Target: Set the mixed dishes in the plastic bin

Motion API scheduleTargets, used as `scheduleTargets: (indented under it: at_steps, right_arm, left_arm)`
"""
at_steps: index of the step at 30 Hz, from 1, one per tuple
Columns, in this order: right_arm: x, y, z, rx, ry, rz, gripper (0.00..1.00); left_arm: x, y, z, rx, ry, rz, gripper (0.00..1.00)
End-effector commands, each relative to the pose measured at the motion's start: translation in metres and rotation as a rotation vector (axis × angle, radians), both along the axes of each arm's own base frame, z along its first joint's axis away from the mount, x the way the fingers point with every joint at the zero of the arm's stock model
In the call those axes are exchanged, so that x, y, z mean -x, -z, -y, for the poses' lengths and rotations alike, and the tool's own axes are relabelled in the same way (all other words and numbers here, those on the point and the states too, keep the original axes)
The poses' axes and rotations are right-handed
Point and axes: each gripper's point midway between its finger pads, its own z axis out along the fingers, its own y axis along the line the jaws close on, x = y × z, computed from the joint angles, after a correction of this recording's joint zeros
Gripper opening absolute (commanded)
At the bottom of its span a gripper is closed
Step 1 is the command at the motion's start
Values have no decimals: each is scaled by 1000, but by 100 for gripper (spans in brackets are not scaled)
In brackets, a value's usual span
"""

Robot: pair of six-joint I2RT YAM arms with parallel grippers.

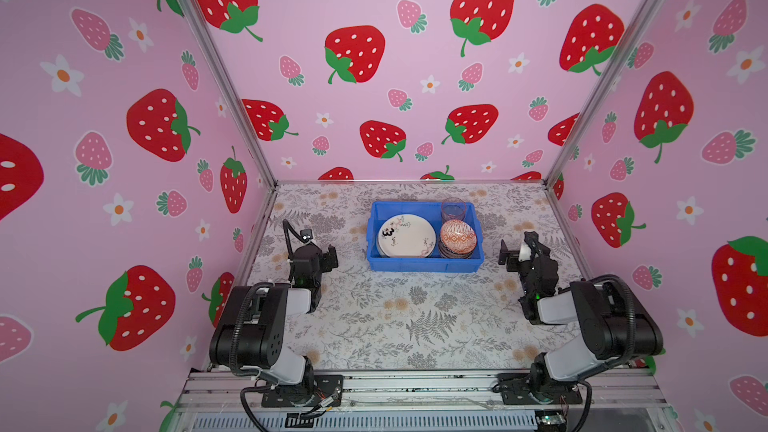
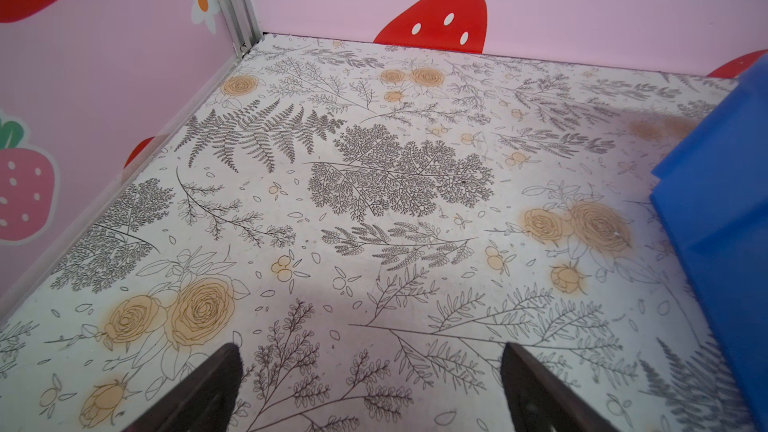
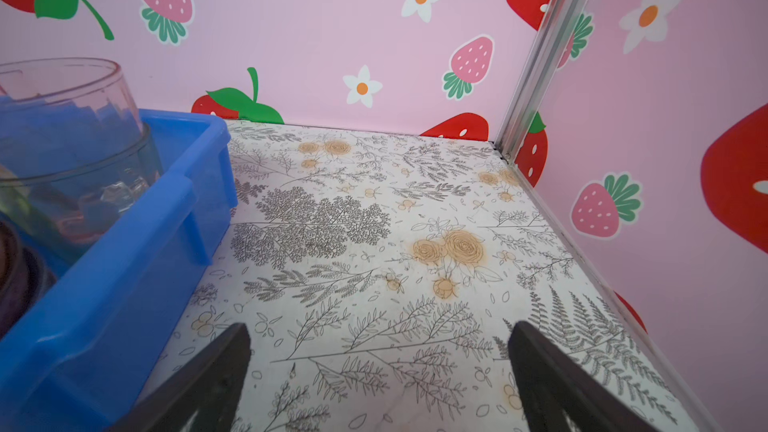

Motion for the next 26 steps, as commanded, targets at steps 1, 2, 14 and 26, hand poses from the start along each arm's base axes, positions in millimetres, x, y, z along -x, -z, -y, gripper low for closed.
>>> scheduleTargets:
  at_steps: [1,2,14,26]
  right_arm:
    - [-1,3,1,-4,-4,-11,99]
    - [-1,2,1,-4,-4,-11,99]
    - [0,2,1,-3,-4,-8,99]
    - [-1,1,1,-3,-4,-7,99]
  left_arm:
    - [-10,-10,1,-2,18,24,99]
    - [-10,-10,1,-2,17,24,99]
    - [-10,-10,1,-4,17,26,99]
    - [-10,-10,2,-3,18,23,99]
